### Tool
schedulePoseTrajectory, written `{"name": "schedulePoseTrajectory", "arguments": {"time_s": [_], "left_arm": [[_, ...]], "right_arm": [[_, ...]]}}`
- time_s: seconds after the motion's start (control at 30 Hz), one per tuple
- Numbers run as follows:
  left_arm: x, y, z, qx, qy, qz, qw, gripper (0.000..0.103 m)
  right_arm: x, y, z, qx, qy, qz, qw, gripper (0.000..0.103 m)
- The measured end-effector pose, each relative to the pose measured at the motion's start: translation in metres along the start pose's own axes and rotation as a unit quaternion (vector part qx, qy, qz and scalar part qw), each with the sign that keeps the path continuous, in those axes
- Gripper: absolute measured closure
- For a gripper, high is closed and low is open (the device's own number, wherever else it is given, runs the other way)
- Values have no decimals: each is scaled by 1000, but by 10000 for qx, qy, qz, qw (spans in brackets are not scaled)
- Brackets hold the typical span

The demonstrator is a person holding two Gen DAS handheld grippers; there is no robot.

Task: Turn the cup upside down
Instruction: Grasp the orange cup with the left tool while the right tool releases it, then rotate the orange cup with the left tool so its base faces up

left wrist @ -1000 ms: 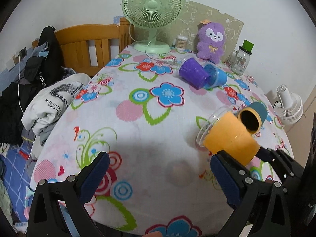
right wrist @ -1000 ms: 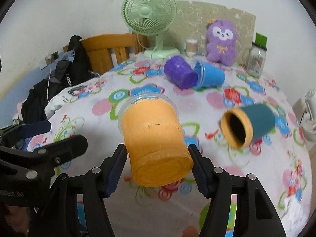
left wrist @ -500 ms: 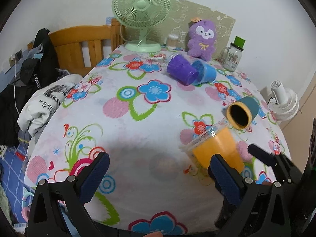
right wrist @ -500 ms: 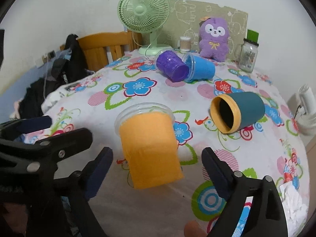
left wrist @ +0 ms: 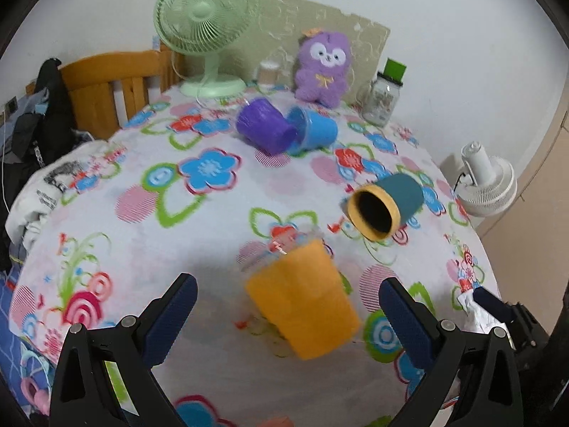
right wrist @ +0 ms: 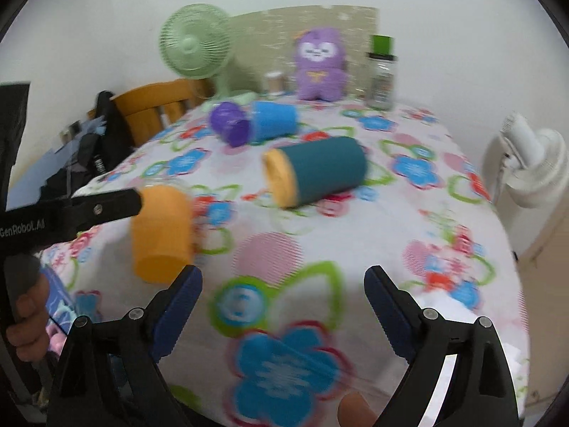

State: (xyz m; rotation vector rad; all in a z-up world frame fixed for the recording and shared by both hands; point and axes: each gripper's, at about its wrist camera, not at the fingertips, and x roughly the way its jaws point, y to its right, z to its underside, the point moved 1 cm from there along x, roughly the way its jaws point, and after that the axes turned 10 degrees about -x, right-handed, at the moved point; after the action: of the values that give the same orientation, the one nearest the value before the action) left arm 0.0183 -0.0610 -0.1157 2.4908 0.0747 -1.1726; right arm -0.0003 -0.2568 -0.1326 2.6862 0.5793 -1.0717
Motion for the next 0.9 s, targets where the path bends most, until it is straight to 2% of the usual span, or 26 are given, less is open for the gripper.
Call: {"name": "schedulePoseTrajectory", "arguments": {"time_s": [0.2, 0.4, 0.57, 0.6, 0.9], "left_arm": [[26, 11, 14, -149, -332, -134, 9992, 0], [43, 7, 18, -267, -507, -370, 9977, 3], [46, 1, 19, -365, -692, -199, 9967, 31], [45, 1, 19, -351, -700, -189, 9968, 31], [16, -1, 11, -92, -183, -216, 9996, 33]], "right_arm": [[5, 28, 9, 397, -70, -59, 9992, 9], [11, 23, 9, 331, -111, -99, 9993, 9], [14, 25, 8, 406, -130, -125, 9990, 9], [15, 25, 8, 439, -125, -142, 9989, 9], [14, 11, -2, 339, -44, -260, 9991, 9]]}}
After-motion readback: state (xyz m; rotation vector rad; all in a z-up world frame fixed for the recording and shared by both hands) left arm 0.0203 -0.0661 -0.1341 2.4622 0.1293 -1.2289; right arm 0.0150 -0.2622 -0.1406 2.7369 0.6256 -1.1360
